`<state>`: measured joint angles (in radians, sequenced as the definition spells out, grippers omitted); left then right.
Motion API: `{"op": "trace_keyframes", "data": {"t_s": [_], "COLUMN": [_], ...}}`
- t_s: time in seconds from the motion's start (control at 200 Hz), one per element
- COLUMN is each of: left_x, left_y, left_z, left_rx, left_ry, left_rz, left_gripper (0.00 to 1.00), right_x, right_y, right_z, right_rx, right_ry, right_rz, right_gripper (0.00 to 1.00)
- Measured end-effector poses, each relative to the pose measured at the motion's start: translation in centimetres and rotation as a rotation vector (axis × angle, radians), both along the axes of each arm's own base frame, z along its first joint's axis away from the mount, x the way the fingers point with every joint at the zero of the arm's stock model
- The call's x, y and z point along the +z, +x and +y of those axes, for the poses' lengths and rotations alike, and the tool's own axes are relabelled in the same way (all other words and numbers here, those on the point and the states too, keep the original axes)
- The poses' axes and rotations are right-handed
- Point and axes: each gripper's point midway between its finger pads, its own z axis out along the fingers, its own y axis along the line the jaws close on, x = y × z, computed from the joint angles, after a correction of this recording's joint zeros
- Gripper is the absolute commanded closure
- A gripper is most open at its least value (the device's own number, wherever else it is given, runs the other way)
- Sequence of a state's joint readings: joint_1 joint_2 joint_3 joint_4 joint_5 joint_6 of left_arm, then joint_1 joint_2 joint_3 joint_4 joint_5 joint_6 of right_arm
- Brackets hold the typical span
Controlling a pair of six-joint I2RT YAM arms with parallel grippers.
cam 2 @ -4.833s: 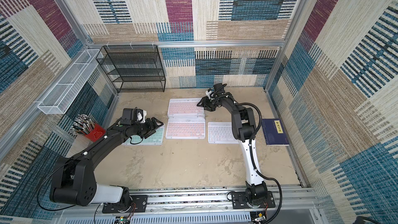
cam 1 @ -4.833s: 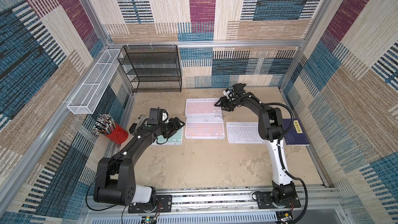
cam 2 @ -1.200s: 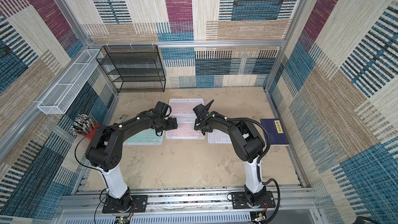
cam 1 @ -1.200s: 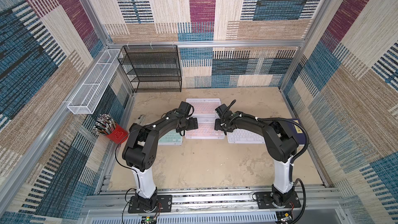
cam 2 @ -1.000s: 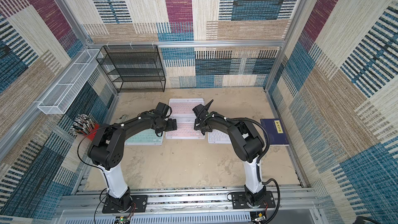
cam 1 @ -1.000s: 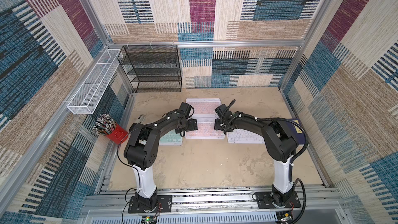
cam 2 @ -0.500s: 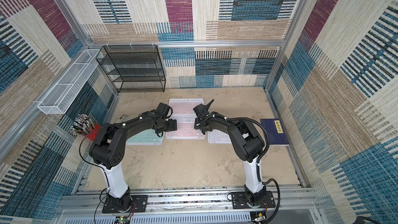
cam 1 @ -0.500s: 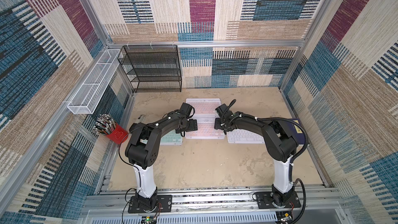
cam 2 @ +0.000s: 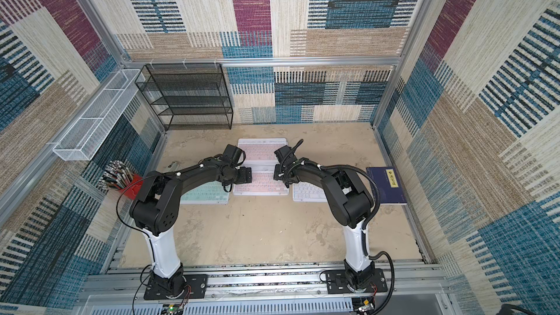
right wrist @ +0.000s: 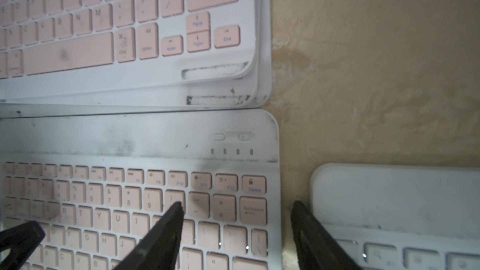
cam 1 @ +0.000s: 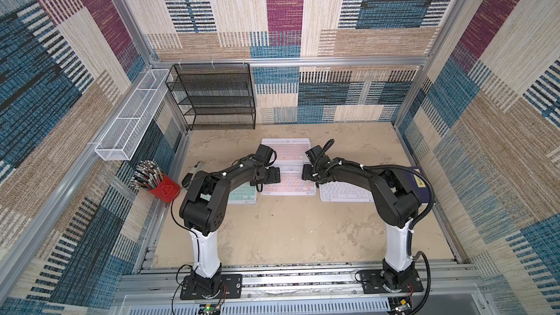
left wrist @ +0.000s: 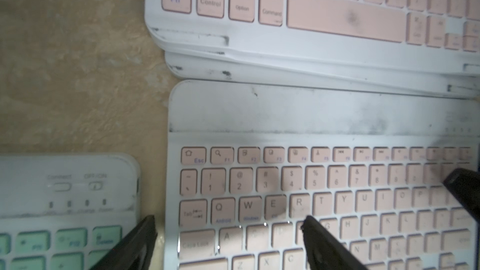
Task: Stack the numeric keypads
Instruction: Adjust the numeric keypad at the center of the board.
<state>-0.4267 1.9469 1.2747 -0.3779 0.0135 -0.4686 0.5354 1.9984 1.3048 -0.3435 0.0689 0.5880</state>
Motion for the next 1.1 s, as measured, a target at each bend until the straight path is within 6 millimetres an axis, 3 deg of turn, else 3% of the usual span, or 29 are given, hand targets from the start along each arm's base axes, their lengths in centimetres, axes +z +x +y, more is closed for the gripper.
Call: {"op": "trace_keyframes", "data": {"t_s": [0.786, 1.102], "left_x": [-0.9, -1.0], "left_y": [0.6, 1.1], "left_z": [-0.4, 0.1], "left_rx": [-0.002, 0.015], "left_ry": [-0.003, 0.016], "left_rz": [-0.038, -0.069], "left_gripper": [0.1, 0.1], "right_x": [0.5, 1.4], "right_y": [0.8, -1.0], "right_z": [0.7, 1.1], "right_rx": [0.064, 0.065], "right_ry": [0.281, 0.476], "right_rz": [-0.03, 0.025], "right_gripper": [0.35, 0.35]}}
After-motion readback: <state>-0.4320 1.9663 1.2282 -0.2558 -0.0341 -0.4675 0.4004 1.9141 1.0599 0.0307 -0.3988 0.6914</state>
